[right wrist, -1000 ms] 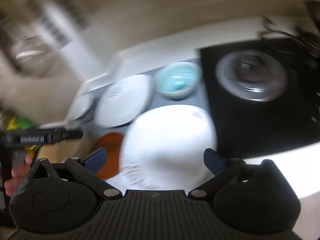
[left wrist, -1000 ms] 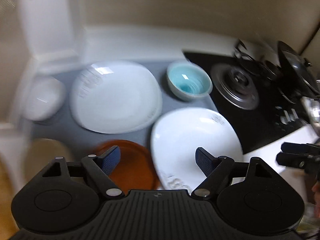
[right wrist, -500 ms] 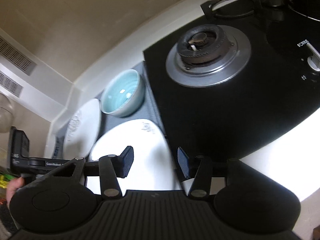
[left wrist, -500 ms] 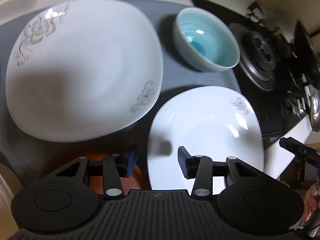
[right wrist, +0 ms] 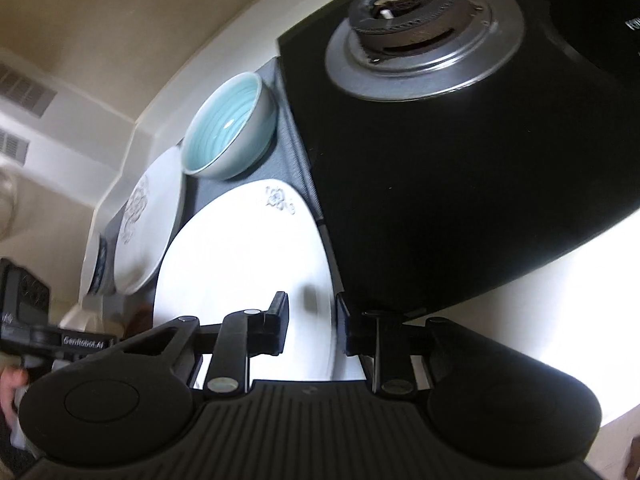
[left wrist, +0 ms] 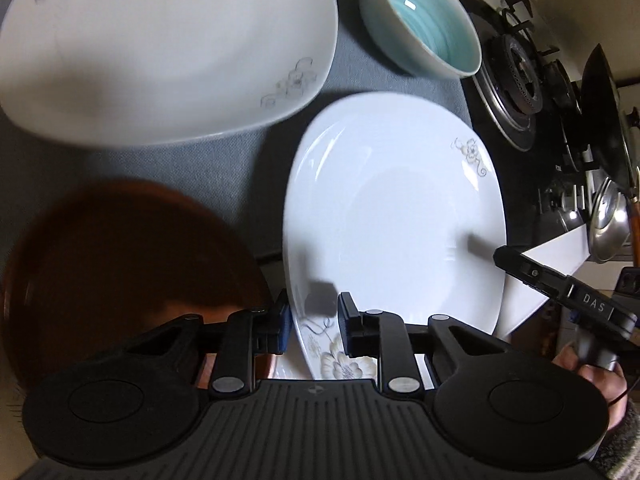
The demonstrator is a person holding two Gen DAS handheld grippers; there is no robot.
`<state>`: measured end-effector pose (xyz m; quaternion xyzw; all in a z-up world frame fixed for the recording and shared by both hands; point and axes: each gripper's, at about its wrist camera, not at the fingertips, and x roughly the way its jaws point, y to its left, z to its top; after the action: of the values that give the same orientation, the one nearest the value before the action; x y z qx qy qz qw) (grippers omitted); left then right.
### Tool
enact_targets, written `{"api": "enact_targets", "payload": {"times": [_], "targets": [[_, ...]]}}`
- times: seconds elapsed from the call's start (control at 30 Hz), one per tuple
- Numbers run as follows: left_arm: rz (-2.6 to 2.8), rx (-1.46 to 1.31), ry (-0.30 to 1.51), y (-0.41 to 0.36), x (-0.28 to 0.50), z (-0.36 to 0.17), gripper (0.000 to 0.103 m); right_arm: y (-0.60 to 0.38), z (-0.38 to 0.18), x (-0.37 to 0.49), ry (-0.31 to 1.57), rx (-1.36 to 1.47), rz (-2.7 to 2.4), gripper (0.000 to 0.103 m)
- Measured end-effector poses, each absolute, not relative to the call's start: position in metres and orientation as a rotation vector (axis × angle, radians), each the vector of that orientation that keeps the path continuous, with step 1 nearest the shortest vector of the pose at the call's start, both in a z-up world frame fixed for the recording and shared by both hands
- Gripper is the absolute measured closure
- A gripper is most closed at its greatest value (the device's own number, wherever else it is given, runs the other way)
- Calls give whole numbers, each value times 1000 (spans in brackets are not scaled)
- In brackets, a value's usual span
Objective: Organize plates and bowls
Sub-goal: 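Move the left tool to the white flower plate rim and close on it, then lift the white flower plate with the left tool toward the square plate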
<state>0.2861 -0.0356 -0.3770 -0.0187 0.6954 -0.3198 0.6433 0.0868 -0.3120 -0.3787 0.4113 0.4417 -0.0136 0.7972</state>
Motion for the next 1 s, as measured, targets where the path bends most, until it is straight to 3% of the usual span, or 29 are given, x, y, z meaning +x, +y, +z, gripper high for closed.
{"api": "enact_targets", "payload": {"times": [0.1,0.17,0.4,0.47,0.5,0.77,1.0], "targets": [[-715,-71,1607,-36,290,-378,71,-318,-387,85,963,952,6,74],[-704,9,1565,-41,286,-371,79,-317,-385,87,972,941,3,74],[-729,-26,1583,-40,286,-377,77,-315,-390,86,1000,948,30,73],[-730,-18,1580,-44,285,-376,75,-316,-389,87,982,978,37,61],[-730,5,1568,-46,283,-374,75,-314,-387,88,982,964,33,60],[-649,31,1481,-53,278,-350,77,-312,-373,75,951,973,-30,84],[-682,17,1478,-45,285,-343,78,-312,-358,73,937,940,-5,88]]}}
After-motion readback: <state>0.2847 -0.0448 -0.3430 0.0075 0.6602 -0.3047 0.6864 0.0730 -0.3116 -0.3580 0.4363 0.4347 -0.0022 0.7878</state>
